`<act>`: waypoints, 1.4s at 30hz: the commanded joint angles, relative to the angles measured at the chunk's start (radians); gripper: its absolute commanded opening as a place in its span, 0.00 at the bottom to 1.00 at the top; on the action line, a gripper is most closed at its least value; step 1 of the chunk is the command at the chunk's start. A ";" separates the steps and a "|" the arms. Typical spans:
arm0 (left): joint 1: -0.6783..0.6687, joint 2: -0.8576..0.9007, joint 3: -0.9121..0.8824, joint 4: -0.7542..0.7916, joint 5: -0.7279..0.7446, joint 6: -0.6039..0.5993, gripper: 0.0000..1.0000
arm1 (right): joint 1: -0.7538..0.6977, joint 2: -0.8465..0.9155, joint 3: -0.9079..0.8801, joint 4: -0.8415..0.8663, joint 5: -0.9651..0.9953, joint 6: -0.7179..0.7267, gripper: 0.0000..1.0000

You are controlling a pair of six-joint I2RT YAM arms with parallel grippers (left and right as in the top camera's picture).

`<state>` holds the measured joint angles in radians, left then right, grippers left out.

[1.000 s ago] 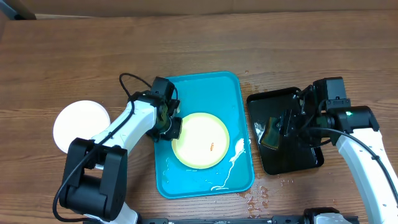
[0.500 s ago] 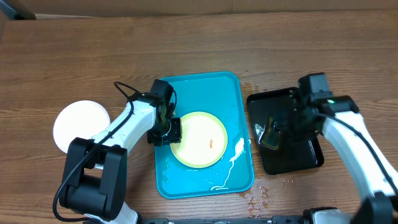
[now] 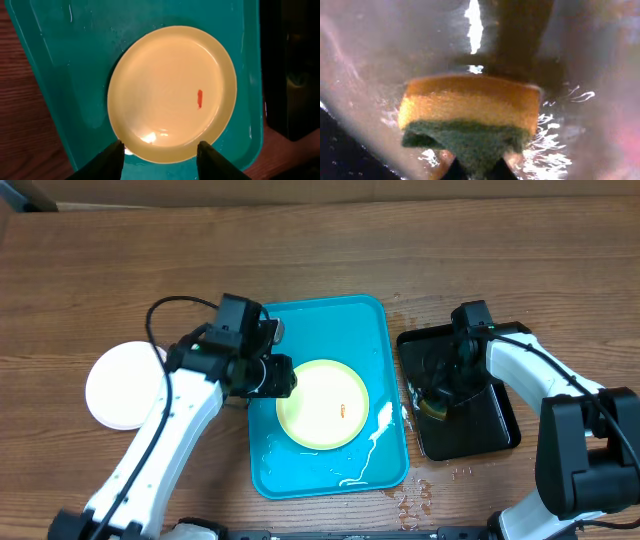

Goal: Clean dirty plates on tray and stack at the side
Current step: 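Grasp the sponge in the black tray with the right gripper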

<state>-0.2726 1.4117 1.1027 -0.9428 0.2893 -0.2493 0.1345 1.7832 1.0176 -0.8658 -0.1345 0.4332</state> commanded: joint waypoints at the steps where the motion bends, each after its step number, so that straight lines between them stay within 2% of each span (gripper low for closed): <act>1: 0.003 -0.059 0.017 -0.011 0.018 0.071 0.50 | 0.000 0.020 -0.010 -0.014 0.038 0.005 0.04; 5: 0.004 -0.080 0.017 -0.041 0.015 0.093 0.53 | -0.001 -0.027 0.089 -0.159 0.099 0.005 0.06; 6: 0.003 -0.079 0.017 -0.046 0.014 0.093 0.54 | -0.001 -0.044 0.114 -0.191 0.123 0.005 0.11; 9: 0.004 -0.079 0.017 -0.053 0.015 0.093 0.54 | 0.000 -0.089 0.154 -0.248 0.154 0.005 0.42; 10: 0.003 -0.079 0.017 -0.053 0.015 0.093 0.54 | 0.000 -0.102 0.155 -0.253 0.156 0.005 0.47; 13: 0.003 -0.079 0.017 -0.055 0.017 0.092 0.54 | 0.001 -0.111 0.155 -0.272 0.154 0.005 0.53; 17: 0.004 -0.079 0.017 -0.055 0.014 0.093 0.54 | 0.006 -0.109 0.112 -0.259 0.139 0.006 0.54; 22: 0.004 -0.079 0.017 -0.055 0.014 0.093 0.56 | 0.017 -0.108 -0.027 -0.122 0.088 0.014 0.51; 24: 0.004 -0.079 0.017 -0.055 0.014 0.093 0.56 | 0.017 -0.105 -0.081 -0.058 0.088 0.013 0.46; 27: 0.003 -0.079 0.017 -0.055 0.014 0.093 0.56 | 0.017 -0.103 -0.156 0.034 0.088 0.014 0.29; 29: 0.003 -0.079 0.016 -0.056 0.014 0.093 0.56 | 0.017 -0.103 -0.171 0.053 0.089 0.013 0.04; 33: 0.003 -0.079 0.016 -0.056 0.014 0.093 0.56 | 0.017 -0.111 -0.122 0.015 0.089 0.005 0.04; 37: 0.003 -0.079 0.016 -0.057 0.014 0.093 0.57 | 0.017 -0.137 -0.018 -0.043 0.090 -0.066 0.04; 38: 0.003 -0.079 0.016 -0.059 0.014 0.093 0.56 | 0.017 -0.145 0.014 -0.061 0.097 -0.079 0.06; 39: 0.003 -0.079 0.017 -0.063 0.014 0.093 0.57 | 0.017 -0.153 0.047 -0.080 0.109 -0.094 0.13; 40: 0.003 -0.079 0.016 -0.064 0.014 0.093 0.57 | 0.017 -0.157 0.064 -0.090 0.119 -0.098 0.24; 41: 0.003 -0.079 0.016 -0.070 0.014 0.093 0.56 | 0.017 -0.158 0.090 -0.108 0.135 -0.099 0.43; 42: 0.003 -0.079 0.016 -0.073 0.014 0.093 0.57 | 0.017 -0.158 0.107 -0.122 0.137 -0.109 0.50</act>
<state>-0.2726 1.3464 1.1027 -1.0077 0.2893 -0.1791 0.1467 1.6665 1.0492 -0.9684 -0.0334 0.3710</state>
